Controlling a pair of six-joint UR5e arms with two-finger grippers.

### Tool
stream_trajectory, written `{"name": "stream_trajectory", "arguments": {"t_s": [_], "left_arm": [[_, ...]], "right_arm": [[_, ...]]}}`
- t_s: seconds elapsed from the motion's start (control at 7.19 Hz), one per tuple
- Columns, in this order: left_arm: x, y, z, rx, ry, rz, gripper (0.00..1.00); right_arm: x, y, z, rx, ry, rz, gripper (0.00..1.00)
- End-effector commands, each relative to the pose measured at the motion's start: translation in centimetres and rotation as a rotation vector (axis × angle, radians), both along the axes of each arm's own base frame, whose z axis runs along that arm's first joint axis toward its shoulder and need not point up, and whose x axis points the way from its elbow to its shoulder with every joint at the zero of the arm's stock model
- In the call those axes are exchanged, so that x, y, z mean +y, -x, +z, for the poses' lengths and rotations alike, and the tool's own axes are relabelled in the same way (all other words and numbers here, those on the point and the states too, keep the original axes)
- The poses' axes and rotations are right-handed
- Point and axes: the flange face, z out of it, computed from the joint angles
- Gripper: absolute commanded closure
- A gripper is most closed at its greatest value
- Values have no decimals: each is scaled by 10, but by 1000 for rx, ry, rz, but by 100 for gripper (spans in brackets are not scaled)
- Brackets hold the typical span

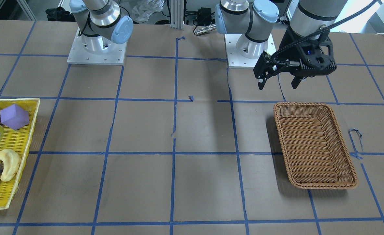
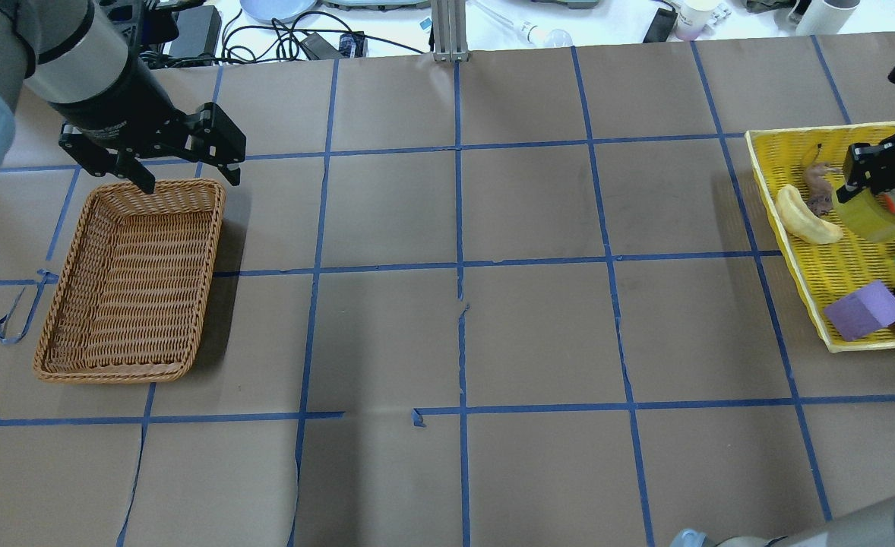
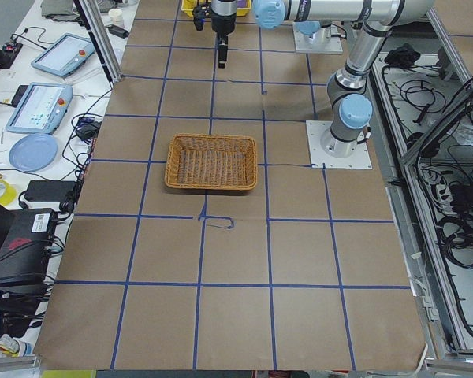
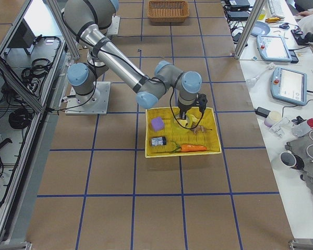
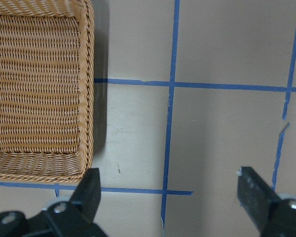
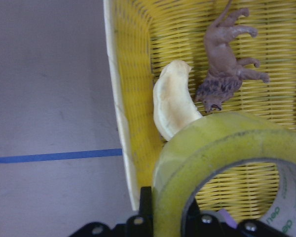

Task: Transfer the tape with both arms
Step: 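Close the right gripper on the yellow tape roll and lift it, then carry the tape roll with the right gripper toward the table center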

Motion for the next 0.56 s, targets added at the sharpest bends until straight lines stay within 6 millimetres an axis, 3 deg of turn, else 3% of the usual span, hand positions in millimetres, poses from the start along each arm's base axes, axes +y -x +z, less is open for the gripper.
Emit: {"name": "stream_trajectory", "arguments": {"t_s": [0.0,0.28,0.42], "left_arm": [[-1,-1,-2,-2,-4,-4,0],[2,1,-1,-5,-4,-15,0],[3,1,-3,2,-8,-8,0]], "right_arm": [[-11,-144,17,33,-28,-47,100],[-11,-304,4,37,19,-76,100],[-11,-372,-27,87,43,-27,100]]}}
